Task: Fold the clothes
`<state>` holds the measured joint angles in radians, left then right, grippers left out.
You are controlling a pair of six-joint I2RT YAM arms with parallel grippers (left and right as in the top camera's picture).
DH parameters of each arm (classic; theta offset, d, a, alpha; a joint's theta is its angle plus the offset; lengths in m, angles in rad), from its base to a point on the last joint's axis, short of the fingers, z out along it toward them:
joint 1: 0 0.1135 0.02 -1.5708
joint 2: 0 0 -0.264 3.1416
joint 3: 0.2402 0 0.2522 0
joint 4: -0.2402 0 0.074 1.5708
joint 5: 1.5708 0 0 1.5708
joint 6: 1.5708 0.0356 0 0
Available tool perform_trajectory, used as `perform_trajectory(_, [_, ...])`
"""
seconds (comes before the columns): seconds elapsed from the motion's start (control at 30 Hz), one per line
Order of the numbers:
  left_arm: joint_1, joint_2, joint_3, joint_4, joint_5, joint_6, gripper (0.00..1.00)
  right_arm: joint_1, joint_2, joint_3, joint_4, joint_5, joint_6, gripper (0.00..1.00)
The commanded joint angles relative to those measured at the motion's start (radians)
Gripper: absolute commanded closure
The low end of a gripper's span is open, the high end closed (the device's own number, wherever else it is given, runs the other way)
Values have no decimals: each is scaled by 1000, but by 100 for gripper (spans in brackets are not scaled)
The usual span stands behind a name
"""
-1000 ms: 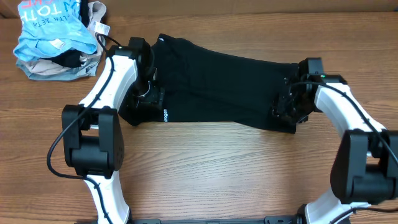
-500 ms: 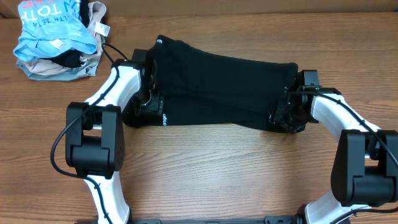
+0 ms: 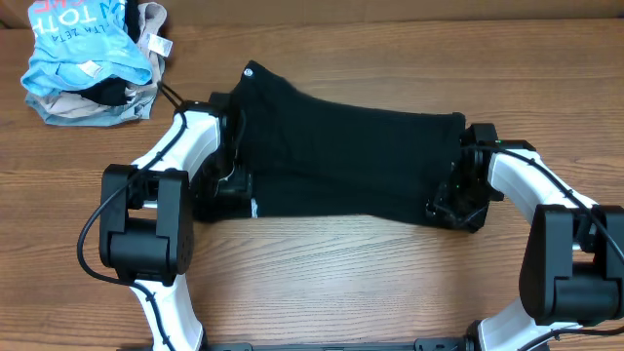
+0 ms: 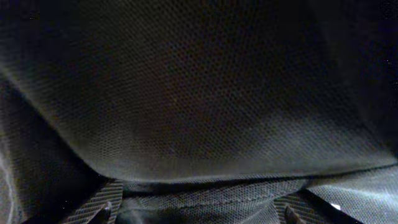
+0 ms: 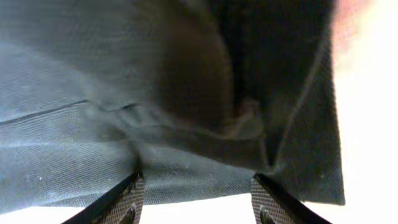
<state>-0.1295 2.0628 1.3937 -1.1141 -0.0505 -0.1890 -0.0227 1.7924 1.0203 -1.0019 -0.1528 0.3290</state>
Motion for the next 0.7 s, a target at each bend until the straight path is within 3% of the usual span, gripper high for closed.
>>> perform_trajectory(0.0, [8, 61, -57, -74, -65, -21, 20, -12, 3, -46, -42, 47, 37, 41])
perform_trajectory(0.37, [7, -27, -44, -148, -64, -21, 20, -12, -213, -33, -106, 38, 38, 39])
perform_trajectory(0.53, [6, -121, 48, -209, -64, -15, 17, -9, -296, 58, -152, -13, -37, 35])
perform_trajectory(0.6, [5, -158, 105, -234, -62, -12, 12, -9, -315, 118, -190, -17, -72, 34])
perform_trajectory(0.67, [4, -193, 183, -247, 8, 46, 0, -9, -323, 188, -229, -20, -108, 33])
